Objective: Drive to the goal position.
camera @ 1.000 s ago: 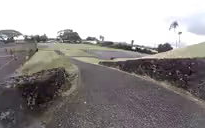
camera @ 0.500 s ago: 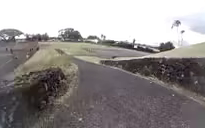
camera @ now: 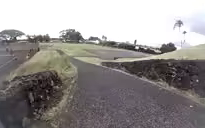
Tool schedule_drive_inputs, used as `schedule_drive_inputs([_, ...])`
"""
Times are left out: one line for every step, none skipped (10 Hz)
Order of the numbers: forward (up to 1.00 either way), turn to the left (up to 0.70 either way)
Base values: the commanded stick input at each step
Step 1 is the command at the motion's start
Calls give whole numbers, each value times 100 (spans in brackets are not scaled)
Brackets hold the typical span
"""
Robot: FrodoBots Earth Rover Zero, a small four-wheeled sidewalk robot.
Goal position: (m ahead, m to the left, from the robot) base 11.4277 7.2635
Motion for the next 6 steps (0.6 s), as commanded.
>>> schedule_drive_inputs([70, 1])
schedule_drive_inputs([70, 1])
schedule_drive_inputs([70, 1])
schedule_drive_inputs([70, 1])
schedule_drive_inputs([70, 1])
schedule_drive_inputs([70, 1])
